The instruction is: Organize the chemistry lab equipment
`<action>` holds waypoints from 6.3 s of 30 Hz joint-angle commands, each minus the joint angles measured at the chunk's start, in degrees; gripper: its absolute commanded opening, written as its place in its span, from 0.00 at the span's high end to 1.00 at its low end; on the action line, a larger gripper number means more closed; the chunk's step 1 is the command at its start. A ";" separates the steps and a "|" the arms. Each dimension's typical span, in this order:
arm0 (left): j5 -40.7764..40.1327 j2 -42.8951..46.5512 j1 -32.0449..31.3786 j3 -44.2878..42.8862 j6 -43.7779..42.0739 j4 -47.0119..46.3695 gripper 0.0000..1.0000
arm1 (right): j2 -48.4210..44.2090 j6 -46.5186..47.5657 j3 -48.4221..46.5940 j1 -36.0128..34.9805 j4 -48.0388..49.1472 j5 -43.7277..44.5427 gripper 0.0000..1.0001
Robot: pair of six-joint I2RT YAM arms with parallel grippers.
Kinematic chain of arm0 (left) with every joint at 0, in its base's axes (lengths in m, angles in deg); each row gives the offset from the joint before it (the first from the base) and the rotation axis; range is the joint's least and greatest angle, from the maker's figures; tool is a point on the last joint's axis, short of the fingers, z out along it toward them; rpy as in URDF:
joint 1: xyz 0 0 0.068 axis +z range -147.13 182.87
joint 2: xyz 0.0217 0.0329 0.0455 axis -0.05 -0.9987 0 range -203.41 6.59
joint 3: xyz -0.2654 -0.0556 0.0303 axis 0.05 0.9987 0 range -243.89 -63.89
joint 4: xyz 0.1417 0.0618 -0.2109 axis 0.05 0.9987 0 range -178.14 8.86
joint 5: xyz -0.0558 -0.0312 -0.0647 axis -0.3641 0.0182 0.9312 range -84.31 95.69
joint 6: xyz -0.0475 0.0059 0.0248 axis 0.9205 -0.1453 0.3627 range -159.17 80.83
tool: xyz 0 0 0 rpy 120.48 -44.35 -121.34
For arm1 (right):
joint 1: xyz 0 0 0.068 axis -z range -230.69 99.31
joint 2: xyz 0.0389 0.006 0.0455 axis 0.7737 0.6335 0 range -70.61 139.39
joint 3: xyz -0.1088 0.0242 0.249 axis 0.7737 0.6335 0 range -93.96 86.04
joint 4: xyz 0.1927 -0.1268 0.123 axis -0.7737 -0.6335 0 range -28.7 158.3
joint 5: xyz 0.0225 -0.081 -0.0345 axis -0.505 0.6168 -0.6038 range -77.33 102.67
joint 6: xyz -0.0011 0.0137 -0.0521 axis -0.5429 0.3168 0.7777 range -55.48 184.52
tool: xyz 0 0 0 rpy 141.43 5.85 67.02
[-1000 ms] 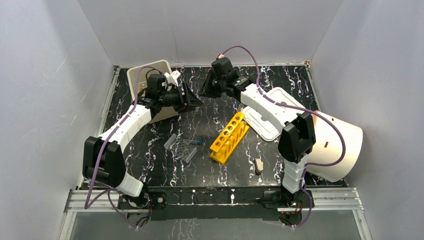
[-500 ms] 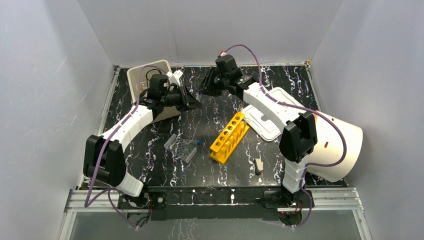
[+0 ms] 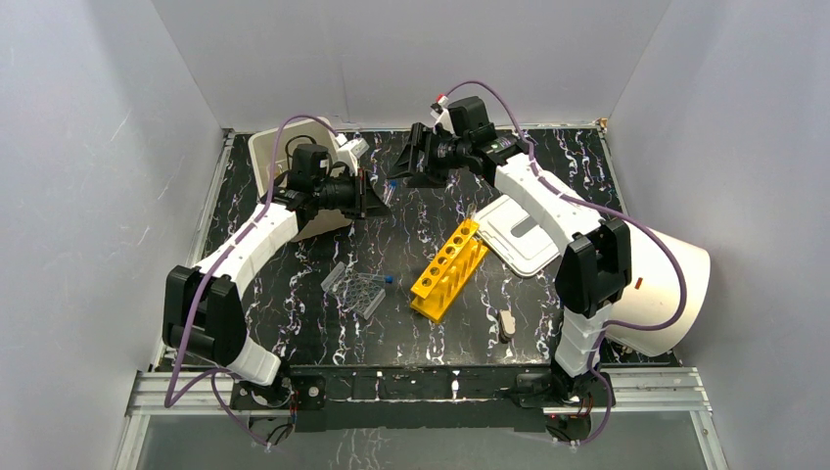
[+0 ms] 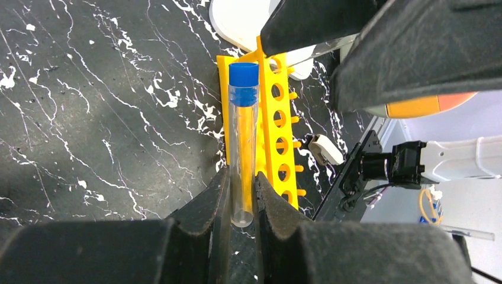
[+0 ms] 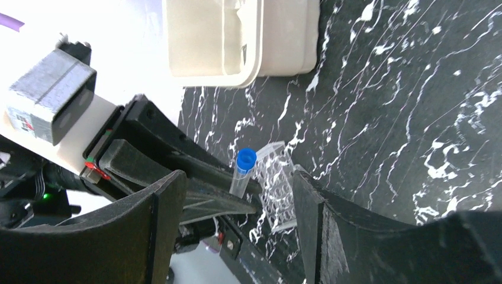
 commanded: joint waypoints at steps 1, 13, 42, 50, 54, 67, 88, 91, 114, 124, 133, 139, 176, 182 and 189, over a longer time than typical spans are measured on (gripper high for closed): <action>4.48 2.12 -0.15 -2.37 -5.23 1.18 1.00 | 1.18 0.25 -4.51 -0.51 -2.27 -5.52 0.29; 3.40 2.99 -0.16 -1.84 -5.76 1.69 1.00 | 4.77 -0.56 -6.90 -0.56 -5.99 -7.54 0.46; 4.70 4.44 -0.13 -2.18 -7.88 2.85 0.98 | 4.42 -2.27 -5.28 -0.50 -3.62 -7.87 0.73; -2.80 5.00 0.62 -3.44 -6.35 5.65 0.21 | 1.39 4.33 -4.17 -0.50 -1.78 2.53 0.75; -6.74 7.05 7.09 -2.66 -2.64 6.60 0.18 | -0.94 12.92 -4.91 -0.71 -2.61 12.11 0.74; -47.34 10.34 21.03 -13.71 9.97 23.66 0.17 | -5.29 26.34 2.80 -19.60 8.01 39.21 0.75; -48.38 2.30 27.65 -21.74 19.02 29.21 0.12 | 2.09 36.18 12.85 -36.63 27.98 38.71 0.76; -47.96 1.59 27.67 -21.88 19.22 29.38 0.12 | 2.57 36.28 14.38 -36.95 29.20 36.96 0.76; -49.78 1.32 27.69 -21.81 17.50 30.64 0.11 | 7.51 34.25 18.11 -37.01 35.06 34.56 0.77; -49.17 1.78 27.64 -21.02 17.69 30.78 0.11 | 8.83 34.35 18.95 -37.05 35.83 36.80 0.77; -48.57 0.88 27.69 -22.92 17.68 31.54 0.11 | 10.12 35.22 19.97 -37.05 37.84 35.92 0.72; -48.08 0.72 27.64 -23.54 17.70 31.65 0.11 | 11.17 35.95 18.85 -36.98 36.59 34.75 0.67; -44.77 1.83 25.18 -28.53 12.68 30.94 0.10 | 4.37 49.76 6.70 -22.28 -3.42 25.21 0.50; -44.92 1.11 25.11 -28.79 12.45 30.96 0.10 | 7.26 51.85 7.21 -22.24 -2.17 23.87 0.49; -45.18 1.16 25.11 -28.20 12.23 30.87 0.10 | 10.37 54.52 6.67 -22.57 -4.06 20.94 0.36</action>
